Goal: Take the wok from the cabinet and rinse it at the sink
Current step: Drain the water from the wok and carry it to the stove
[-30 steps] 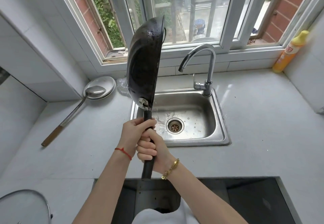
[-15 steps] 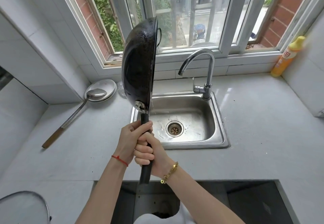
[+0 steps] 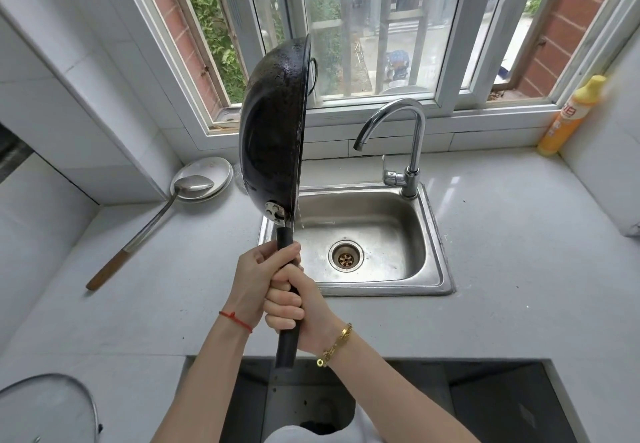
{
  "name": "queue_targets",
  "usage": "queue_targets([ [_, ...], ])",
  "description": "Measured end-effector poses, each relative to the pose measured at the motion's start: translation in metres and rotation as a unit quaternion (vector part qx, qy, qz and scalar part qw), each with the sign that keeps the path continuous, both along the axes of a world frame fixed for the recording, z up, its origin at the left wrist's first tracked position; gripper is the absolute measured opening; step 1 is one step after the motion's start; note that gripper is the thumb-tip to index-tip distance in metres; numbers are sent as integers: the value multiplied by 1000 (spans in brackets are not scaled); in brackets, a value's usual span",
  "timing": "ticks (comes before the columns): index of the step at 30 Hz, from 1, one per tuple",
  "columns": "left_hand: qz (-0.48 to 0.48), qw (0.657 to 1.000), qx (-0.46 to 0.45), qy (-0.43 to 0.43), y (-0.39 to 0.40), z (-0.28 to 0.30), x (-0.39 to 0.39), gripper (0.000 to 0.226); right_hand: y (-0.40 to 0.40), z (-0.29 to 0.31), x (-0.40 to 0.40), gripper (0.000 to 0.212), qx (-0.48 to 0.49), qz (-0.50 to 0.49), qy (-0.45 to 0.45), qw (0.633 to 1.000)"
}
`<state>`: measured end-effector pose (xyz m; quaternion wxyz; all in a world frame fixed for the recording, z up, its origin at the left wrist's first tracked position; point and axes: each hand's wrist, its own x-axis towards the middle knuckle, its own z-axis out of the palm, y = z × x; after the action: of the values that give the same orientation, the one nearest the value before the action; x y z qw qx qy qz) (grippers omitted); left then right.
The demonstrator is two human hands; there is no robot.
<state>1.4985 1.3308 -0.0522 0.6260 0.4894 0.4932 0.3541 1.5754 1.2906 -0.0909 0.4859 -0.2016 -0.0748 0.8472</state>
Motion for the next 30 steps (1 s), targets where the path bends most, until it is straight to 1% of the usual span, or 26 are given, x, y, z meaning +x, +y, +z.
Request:
queue_targets([
  [12,9,1000,9,2,-4,-2,1,23,-5,4,2,45,-6,-10,0,1000],
  [19,2,1000,13,-2,-8,-4,3,25,-10,3,7,48,-8,-7,-6,1000],
  [23,10,1000,16,4,-13,-5,7,23,-15,2,10,45,-12,-1,-6,1000],
  [26,24,999,24,17,-19,-6,9,20,-19,0,12,45,-13,4,2,1000],
  [30,36,999,32,22,-25,-6,7,20,-24,1,12,44,-3,16,36,999],
])
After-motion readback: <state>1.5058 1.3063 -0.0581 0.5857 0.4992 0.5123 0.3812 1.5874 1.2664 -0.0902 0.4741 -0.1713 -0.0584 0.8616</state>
